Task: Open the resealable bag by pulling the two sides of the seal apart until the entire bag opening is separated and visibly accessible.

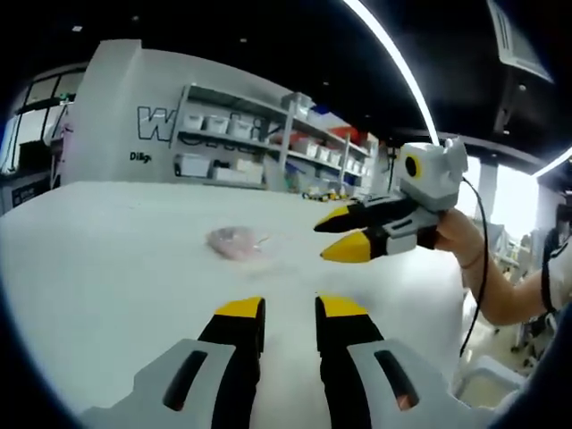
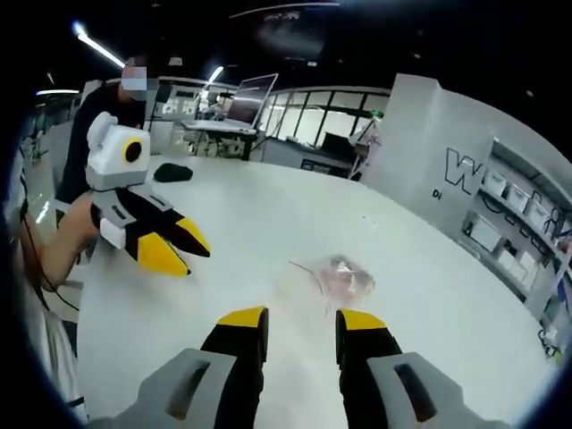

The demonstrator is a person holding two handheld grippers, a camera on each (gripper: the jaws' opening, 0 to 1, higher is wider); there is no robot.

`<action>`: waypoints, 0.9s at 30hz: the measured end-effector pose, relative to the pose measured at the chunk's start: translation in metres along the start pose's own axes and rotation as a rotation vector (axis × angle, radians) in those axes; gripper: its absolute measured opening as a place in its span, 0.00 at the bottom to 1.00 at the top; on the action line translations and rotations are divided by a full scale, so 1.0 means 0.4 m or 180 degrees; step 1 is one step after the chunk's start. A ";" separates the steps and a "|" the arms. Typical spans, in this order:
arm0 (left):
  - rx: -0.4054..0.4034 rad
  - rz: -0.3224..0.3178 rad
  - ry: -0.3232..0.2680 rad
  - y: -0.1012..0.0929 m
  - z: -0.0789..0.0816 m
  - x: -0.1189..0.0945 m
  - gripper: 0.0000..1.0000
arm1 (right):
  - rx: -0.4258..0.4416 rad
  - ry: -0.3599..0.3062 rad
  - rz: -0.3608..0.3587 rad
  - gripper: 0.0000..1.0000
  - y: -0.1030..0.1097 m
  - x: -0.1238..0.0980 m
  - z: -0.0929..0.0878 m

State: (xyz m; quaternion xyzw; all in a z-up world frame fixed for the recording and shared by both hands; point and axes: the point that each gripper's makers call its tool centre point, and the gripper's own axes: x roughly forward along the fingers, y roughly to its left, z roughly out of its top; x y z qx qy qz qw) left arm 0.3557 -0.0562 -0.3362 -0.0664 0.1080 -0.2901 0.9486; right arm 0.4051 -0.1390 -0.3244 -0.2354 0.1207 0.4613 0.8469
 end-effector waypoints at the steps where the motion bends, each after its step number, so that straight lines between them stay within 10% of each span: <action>1: -0.0012 -0.0005 -0.0012 0.000 0.002 -0.001 0.23 | 0.0015 -0.0006 -0.0007 0.28 0.003 -0.005 -0.003; 27: 0.0066 0.0056 -0.0060 -0.001 0.001 -0.021 0.34 | 0.0274 -0.0213 -0.0090 0.32 0.061 -0.080 -0.038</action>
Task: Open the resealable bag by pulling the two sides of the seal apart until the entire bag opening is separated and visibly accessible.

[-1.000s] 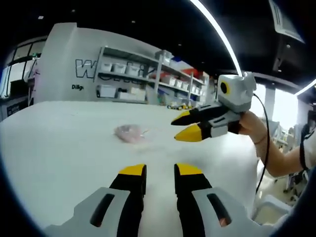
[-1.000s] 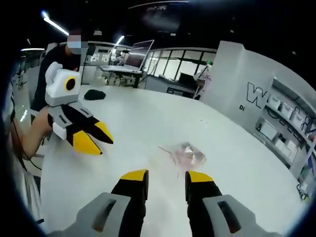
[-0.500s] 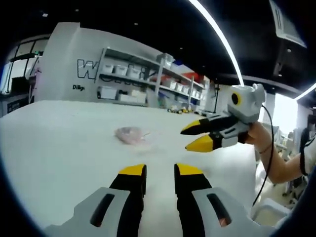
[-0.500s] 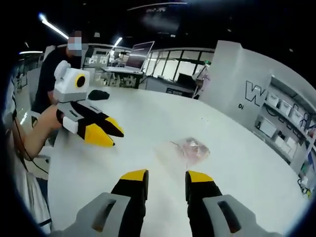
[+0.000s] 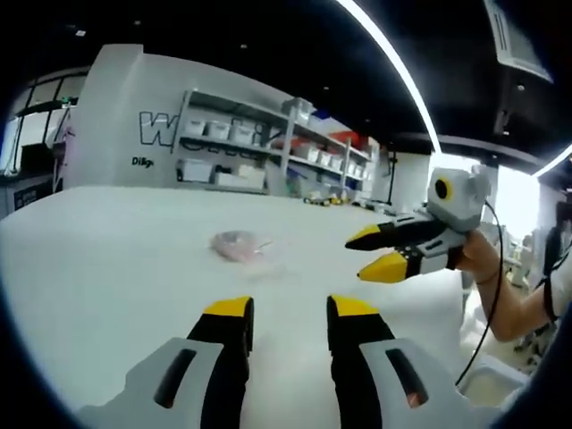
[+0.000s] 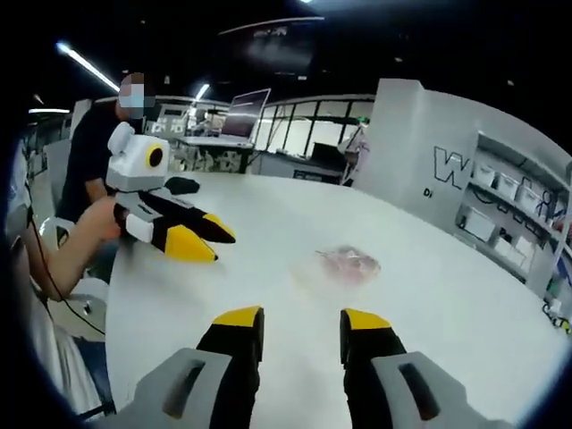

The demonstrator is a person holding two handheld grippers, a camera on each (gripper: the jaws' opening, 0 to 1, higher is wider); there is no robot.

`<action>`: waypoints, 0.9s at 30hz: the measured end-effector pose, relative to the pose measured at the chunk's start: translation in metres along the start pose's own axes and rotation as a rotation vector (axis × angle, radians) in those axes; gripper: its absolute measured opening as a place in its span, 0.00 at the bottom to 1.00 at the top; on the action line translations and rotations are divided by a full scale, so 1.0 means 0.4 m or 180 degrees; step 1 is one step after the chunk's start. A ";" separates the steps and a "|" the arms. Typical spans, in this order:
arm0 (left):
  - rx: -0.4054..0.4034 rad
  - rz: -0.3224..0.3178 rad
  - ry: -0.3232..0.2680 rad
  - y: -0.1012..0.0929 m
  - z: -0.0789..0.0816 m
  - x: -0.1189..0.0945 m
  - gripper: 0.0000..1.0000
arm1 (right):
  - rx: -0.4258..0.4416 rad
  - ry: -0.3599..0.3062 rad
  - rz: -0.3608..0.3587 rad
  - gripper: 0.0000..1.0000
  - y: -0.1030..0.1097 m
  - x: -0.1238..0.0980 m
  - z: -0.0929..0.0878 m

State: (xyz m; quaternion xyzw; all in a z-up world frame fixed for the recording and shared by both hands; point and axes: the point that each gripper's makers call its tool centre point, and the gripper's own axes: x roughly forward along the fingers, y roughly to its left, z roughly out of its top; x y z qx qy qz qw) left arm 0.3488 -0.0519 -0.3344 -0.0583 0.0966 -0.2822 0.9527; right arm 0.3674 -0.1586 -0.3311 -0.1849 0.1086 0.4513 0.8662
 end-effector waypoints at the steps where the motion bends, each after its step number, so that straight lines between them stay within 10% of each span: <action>1: 0.0013 0.0009 0.0003 -0.001 -0.001 -0.001 0.34 | 0.0029 -0.0010 0.0002 0.32 0.003 -0.003 -0.005; 27: 0.0153 0.0136 -0.0058 -0.011 -0.006 -0.049 0.51 | 0.0333 -0.0094 -0.0213 0.44 0.023 -0.078 -0.075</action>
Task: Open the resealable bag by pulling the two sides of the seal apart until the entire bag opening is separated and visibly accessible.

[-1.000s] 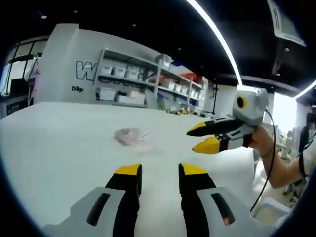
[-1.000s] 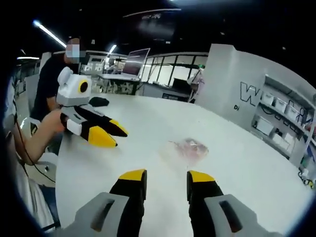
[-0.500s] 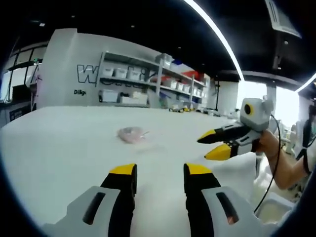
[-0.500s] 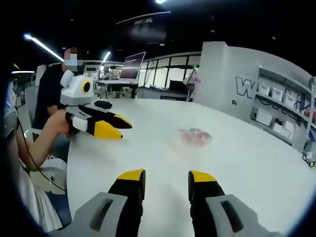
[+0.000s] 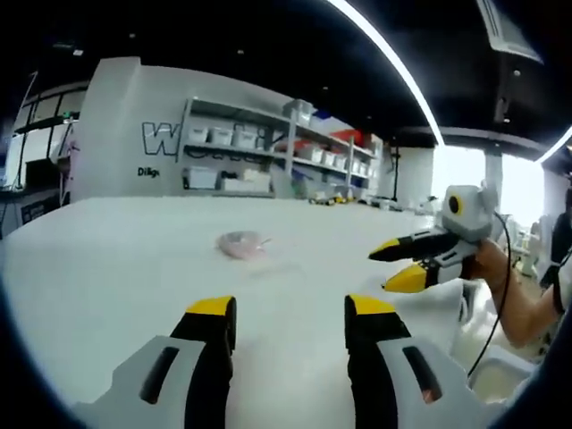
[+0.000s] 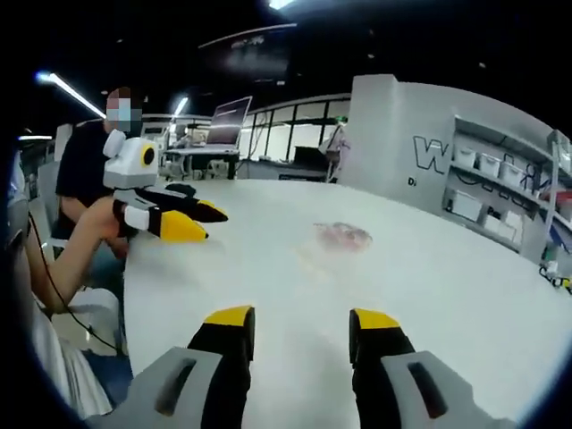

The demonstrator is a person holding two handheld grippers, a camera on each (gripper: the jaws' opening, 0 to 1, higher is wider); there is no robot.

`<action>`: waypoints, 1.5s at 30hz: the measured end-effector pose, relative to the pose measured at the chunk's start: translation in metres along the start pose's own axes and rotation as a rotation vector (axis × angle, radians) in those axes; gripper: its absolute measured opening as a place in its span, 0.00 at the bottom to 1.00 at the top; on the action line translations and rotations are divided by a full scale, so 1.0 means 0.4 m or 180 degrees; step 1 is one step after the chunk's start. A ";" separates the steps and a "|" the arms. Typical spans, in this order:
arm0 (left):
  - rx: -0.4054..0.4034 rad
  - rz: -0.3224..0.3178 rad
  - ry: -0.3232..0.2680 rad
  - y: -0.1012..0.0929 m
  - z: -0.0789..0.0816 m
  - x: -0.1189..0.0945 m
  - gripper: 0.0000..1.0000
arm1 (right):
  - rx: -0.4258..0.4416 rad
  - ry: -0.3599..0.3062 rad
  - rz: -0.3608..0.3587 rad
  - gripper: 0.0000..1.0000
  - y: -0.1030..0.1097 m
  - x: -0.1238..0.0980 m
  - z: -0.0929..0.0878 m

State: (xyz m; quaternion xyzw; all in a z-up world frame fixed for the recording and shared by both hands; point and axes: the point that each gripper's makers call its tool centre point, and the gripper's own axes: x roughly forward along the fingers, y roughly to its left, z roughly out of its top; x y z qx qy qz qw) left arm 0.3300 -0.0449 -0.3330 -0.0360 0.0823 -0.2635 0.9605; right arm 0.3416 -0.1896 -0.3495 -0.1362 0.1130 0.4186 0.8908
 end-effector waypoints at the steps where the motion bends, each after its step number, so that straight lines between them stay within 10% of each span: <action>1: 0.0002 0.0011 -0.0006 0.001 0.000 -0.001 0.52 | 0.0014 -0.0015 -0.0015 0.46 -0.001 -0.003 -0.002; 19: 0.0041 0.0099 -0.0077 0.007 0.001 -0.016 0.63 | 0.0093 -0.0115 -0.0227 0.63 -0.007 -0.033 -0.021; 29: 0.0027 0.0226 -0.0198 0.026 0.011 -0.022 0.82 | 0.0213 -0.0079 -0.0368 1.00 -0.011 -0.030 -0.043; 45: -0.0055 0.0423 -0.0476 0.057 0.037 -0.038 1.00 | 0.0260 -0.0069 -0.0529 1.00 -0.045 -0.027 -0.077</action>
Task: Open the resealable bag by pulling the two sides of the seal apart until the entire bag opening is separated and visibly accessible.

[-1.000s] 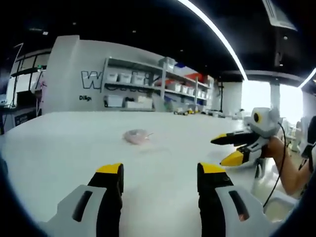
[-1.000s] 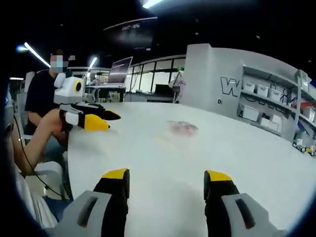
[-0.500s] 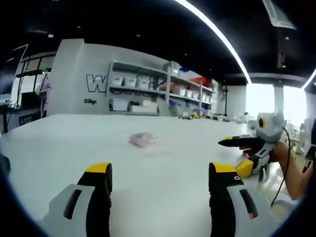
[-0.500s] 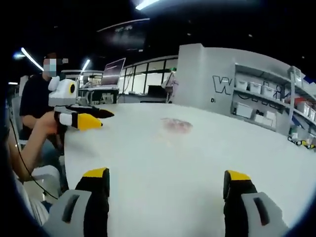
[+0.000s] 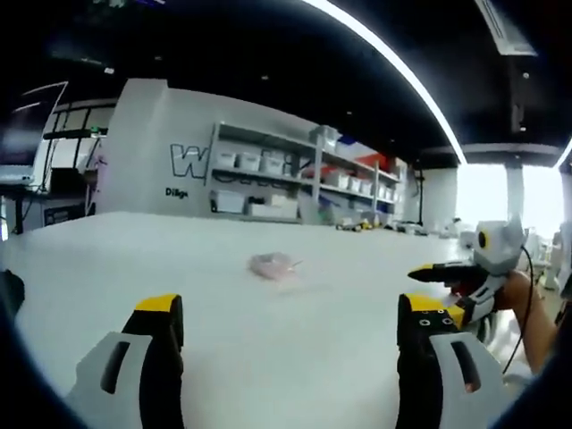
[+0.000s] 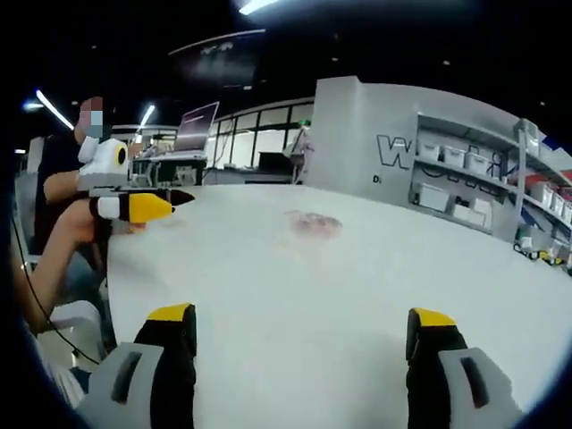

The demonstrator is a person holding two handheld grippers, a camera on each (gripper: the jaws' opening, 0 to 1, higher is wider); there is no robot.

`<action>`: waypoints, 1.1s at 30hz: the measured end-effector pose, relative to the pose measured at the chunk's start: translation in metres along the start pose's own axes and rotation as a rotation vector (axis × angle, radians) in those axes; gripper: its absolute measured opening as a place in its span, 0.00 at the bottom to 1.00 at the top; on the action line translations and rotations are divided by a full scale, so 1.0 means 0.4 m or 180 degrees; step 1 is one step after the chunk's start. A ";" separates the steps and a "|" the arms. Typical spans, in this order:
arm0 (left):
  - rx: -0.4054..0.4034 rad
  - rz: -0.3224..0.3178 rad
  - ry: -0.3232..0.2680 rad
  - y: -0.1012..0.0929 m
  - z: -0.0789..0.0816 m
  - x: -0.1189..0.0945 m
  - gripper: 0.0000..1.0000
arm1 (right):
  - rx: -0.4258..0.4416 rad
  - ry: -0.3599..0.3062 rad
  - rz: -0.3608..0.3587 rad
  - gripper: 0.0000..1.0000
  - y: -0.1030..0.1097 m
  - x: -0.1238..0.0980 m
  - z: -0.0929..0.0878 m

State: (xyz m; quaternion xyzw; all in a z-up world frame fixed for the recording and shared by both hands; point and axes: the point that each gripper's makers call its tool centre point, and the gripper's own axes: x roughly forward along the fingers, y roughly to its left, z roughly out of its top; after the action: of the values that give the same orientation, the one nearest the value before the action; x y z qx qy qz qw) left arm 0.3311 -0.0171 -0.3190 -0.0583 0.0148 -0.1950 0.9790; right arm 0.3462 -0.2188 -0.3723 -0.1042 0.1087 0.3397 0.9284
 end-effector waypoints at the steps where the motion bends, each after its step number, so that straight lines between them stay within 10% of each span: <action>1: 0.0003 -0.0006 -0.0016 -0.001 0.001 0.000 1.00 | 0.0003 -0.0019 -0.0010 1.00 0.000 -0.001 0.004; 33: -0.0049 0.0145 -0.0069 0.018 -0.001 -0.007 1.00 | 0.0071 -0.0176 -0.0035 1.00 0.007 -0.006 0.036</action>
State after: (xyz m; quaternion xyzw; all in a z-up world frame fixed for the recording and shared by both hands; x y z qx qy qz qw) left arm 0.3313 -0.0094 -0.3203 -0.0677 0.0071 -0.1719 0.9828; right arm 0.3444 -0.2142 -0.3581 -0.0850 0.0862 0.3361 0.9340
